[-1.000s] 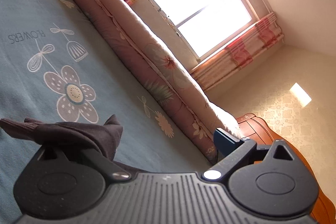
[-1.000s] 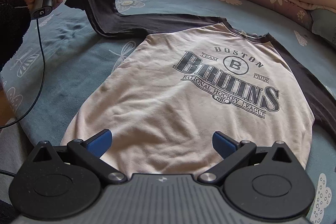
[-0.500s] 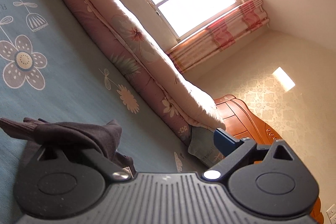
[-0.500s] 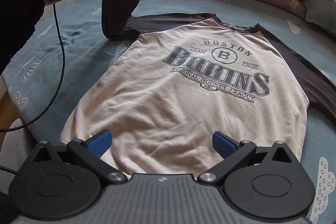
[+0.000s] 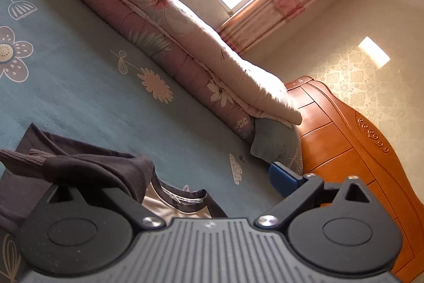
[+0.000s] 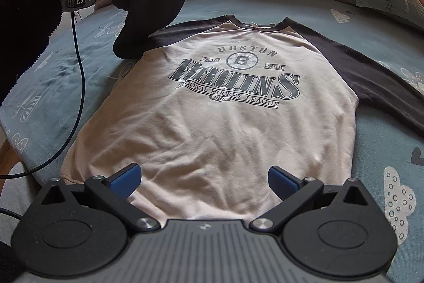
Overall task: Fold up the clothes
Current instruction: 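Lift the cuff with the left gripper and carry it across the chest, then lay the dark sleeve across the chest below the collar with the left gripper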
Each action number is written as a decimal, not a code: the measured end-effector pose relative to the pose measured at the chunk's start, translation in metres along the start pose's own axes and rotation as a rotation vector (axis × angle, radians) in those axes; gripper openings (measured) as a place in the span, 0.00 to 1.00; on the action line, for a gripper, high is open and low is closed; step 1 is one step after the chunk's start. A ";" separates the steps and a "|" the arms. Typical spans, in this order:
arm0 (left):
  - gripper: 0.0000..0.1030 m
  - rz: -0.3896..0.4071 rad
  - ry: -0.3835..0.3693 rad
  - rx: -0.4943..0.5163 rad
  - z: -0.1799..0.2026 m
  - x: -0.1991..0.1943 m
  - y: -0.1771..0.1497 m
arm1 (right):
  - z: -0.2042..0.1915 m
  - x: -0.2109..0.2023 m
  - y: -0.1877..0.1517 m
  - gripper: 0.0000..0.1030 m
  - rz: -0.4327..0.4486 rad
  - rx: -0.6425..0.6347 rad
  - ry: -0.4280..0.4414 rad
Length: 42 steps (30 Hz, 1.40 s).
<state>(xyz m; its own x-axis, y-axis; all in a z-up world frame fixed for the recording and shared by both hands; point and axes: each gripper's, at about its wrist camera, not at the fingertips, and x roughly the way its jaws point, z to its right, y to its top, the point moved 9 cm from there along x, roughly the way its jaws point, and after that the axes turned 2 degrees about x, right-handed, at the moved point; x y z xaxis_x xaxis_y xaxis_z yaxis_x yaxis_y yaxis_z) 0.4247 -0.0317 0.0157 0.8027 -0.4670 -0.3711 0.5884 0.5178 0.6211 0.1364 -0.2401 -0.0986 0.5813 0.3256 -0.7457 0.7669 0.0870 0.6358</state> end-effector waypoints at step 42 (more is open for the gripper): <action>0.95 -0.329 0.225 0.387 0.043 0.154 -0.165 | 0.036 0.014 -0.020 1.00 -0.026 0.075 0.049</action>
<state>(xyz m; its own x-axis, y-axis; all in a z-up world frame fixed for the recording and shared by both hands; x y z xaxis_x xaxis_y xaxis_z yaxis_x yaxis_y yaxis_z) 0.4474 -0.2200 -0.1144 0.6086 -0.3731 -0.7003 0.7667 0.0494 0.6401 0.1389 -0.2714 -0.1290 0.5488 0.3696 -0.7498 0.8005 0.0259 0.5987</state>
